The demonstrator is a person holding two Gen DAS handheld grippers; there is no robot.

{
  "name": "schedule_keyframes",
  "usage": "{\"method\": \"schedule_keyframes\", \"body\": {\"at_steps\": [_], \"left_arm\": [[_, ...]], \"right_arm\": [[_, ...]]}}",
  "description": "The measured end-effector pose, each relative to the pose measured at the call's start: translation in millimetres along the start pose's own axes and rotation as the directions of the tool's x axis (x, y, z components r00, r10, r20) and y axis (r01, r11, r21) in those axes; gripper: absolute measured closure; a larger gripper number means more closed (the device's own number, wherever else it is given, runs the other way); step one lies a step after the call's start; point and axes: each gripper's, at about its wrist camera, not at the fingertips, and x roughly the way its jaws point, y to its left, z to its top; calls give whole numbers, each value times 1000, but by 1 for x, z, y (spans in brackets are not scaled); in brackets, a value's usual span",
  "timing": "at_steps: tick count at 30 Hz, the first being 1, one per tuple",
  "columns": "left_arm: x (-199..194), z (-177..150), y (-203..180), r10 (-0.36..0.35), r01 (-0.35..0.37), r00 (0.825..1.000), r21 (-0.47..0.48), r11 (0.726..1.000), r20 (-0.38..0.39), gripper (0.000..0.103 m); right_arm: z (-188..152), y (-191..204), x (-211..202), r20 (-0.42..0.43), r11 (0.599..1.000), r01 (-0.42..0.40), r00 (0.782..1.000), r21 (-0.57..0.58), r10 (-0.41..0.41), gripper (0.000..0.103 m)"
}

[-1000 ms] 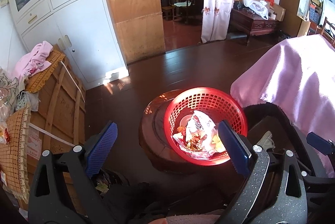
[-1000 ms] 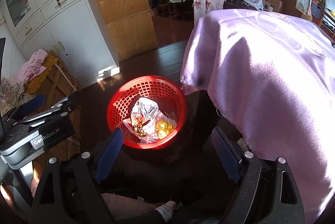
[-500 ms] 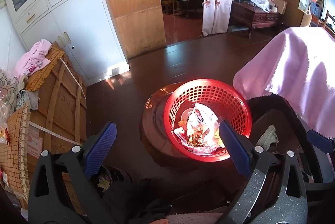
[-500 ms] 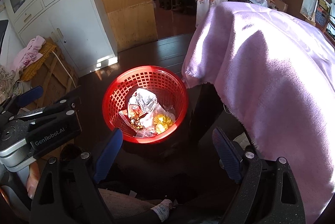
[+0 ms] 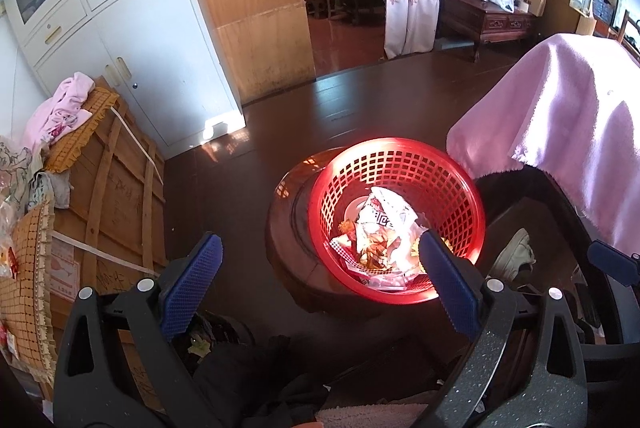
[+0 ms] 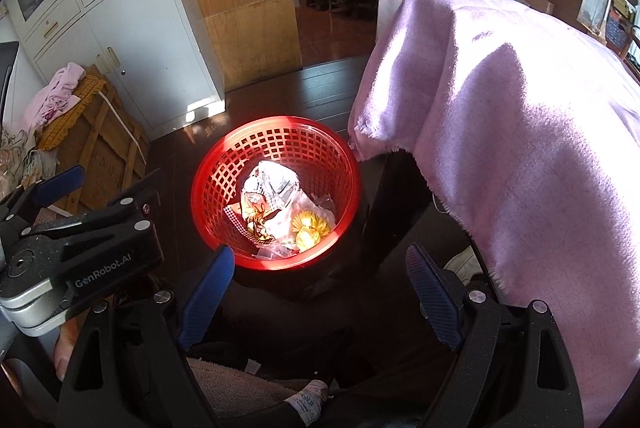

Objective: Collect trash

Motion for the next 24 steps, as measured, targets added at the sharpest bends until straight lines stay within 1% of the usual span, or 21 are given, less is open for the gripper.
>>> {"method": "schedule_keyframes", "body": {"at_steps": [8,24], "left_arm": [[2,0,0,-31,31,999,-7,999,-10,8],[-1,-2,-2,-26,26,1000,-8,1000,-4,8]], "right_arm": [[-1,0,-1,5,1000,3,1000,-1,-3,17],[-1,-1,-3,11,1000,7,1000,3,-7,17]]}}
